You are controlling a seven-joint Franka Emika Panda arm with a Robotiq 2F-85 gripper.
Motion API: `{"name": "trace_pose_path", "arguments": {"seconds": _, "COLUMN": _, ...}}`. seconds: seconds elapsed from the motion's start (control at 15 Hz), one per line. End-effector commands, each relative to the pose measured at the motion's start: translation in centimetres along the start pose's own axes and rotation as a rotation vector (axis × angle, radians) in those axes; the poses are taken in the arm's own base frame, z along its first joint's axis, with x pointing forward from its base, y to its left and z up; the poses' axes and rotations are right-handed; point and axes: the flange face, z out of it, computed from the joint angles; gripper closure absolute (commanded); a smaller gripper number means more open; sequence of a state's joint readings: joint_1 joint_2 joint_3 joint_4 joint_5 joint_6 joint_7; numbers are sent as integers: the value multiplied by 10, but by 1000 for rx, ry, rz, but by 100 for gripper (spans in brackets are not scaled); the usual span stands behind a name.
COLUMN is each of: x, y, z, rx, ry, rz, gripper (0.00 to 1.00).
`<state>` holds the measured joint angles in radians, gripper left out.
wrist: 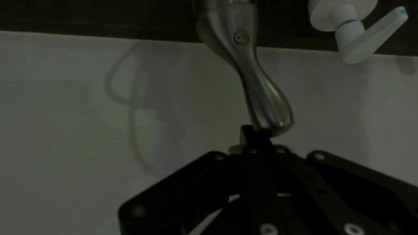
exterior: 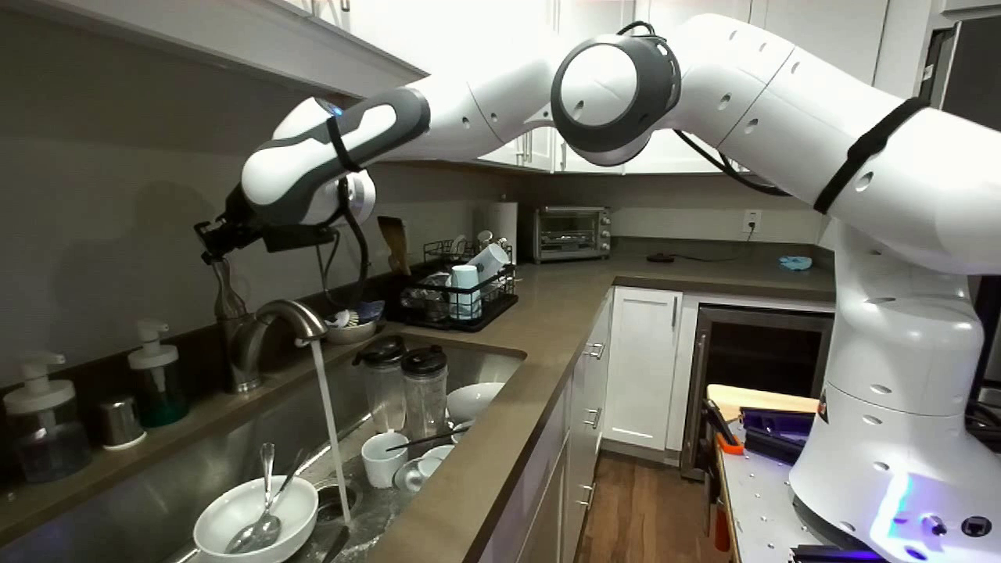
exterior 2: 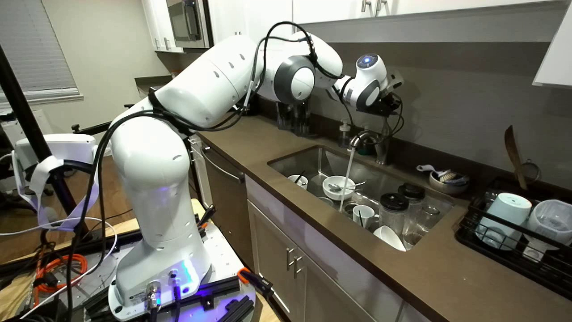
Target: Close the faucet, open the faucet, close the faucet
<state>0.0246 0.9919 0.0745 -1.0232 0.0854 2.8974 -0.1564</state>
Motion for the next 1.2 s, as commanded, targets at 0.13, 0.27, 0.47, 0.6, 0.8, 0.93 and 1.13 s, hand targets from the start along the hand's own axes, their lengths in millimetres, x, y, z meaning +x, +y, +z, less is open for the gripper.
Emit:
{"name": "trace_pose_path", "arguments": {"seconds": 0.13, "x": -10, "y": 2, "z": -7, "rx": -17, "ry": -55, "rz": 25, "gripper": 100}}
{"name": "trace_pose_path", "arguments": {"seconds": 0.27, "x": -14, "y": 3, "z": -9, "rx": -24, "ry": -56, "rz": 35, "gripper": 100}}
{"name": "trace_pose_path", "arguments": {"seconds": 0.47, "x": -25, "y": 4, "z": -15, "rx": -33, "ry": -50, "rz": 55, "gripper": 100}}
{"name": "trace_pose_path", "arguments": {"seconds": 0.6, "x": -35, "y": 3, "z": -20, "rx": -37, "ry": -37, "rz": 68, "gripper": 100}}
{"name": "trace_pose_path", "arguments": {"seconds": 0.8, "x": -59, "y": -1, "z": -26, "rx": -45, "ry": -13, "rz": 93, "gripper": 100}}
{"name": "trace_pose_path", "arguments": {"seconds": 0.93, "x": -75, "y": -1, "z": -32, "rx": -52, "ry": -2, "rz": 112, "gripper": 100}}
{"name": "trace_pose_path", "arguments": {"seconds": 1.13, "x": -103, "y": 5, "z": -43, "rx": -72, "ry": 19, "rz": 135, "gripper": 100}}
